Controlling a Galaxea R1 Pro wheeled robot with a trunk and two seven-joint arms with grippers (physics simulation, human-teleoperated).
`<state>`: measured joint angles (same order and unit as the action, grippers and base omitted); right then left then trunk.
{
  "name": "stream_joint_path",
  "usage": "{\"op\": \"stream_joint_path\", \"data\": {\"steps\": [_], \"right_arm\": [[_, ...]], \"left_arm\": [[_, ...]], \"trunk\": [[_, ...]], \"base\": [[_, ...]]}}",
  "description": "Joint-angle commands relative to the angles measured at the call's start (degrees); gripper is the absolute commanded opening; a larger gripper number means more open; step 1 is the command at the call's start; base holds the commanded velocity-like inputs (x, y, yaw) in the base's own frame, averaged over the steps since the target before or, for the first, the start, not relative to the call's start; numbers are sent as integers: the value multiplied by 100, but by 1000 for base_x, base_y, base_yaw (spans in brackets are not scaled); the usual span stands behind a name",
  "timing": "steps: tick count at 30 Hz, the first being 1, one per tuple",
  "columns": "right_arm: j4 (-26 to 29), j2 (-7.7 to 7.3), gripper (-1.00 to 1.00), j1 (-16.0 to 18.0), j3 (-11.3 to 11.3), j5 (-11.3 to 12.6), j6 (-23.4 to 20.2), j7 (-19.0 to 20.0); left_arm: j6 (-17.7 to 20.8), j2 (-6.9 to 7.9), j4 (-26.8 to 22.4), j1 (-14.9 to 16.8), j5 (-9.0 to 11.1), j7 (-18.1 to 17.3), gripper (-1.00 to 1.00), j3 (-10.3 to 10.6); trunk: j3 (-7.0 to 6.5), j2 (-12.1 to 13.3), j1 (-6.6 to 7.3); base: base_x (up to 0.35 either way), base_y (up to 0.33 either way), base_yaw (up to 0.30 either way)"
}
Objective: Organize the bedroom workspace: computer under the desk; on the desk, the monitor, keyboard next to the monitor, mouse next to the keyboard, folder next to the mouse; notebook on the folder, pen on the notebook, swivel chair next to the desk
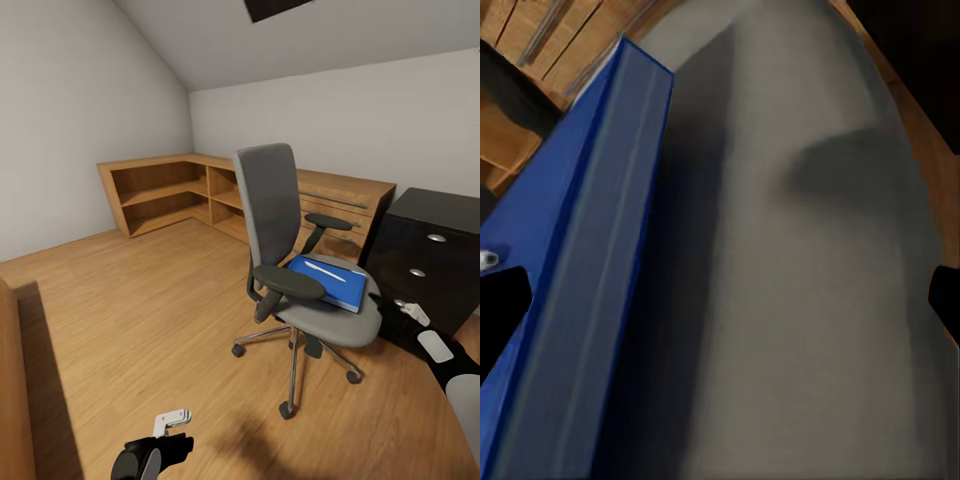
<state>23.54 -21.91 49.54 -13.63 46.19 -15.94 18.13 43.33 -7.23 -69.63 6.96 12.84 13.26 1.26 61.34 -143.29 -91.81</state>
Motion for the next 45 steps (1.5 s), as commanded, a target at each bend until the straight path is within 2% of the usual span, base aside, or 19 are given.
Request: {"op": "stream_joint_path", "data": {"steps": [1,4,19,34,45], "right_arm": [[1,2,100,3,-35,31,-50,15],[4,2,100,3,-35,31,-50,15],[6,2,100,3,-35,31,-47,15],[2,-5,100,3,-35,31,-56,15],[1,2,100,3,-35,31,-76,15]], "left_arm": [[18,1,-6,4,61,53,100,5],[18,-1,-6,3,61,52,100,5],[18,2,-7,2,61,45,100,5],[18,2,1,3,61,45,100,5],[18,2,-6,3,69,45,100,2]], "trunk": [[-18,0,3],[-84,4,11],[-84,4,11],[-84,4,11],[-84,4,11]], "base": [[0,0,0],[0,0,0],[-5,0,0],[-250,0,0],[-55,0,0]]}}
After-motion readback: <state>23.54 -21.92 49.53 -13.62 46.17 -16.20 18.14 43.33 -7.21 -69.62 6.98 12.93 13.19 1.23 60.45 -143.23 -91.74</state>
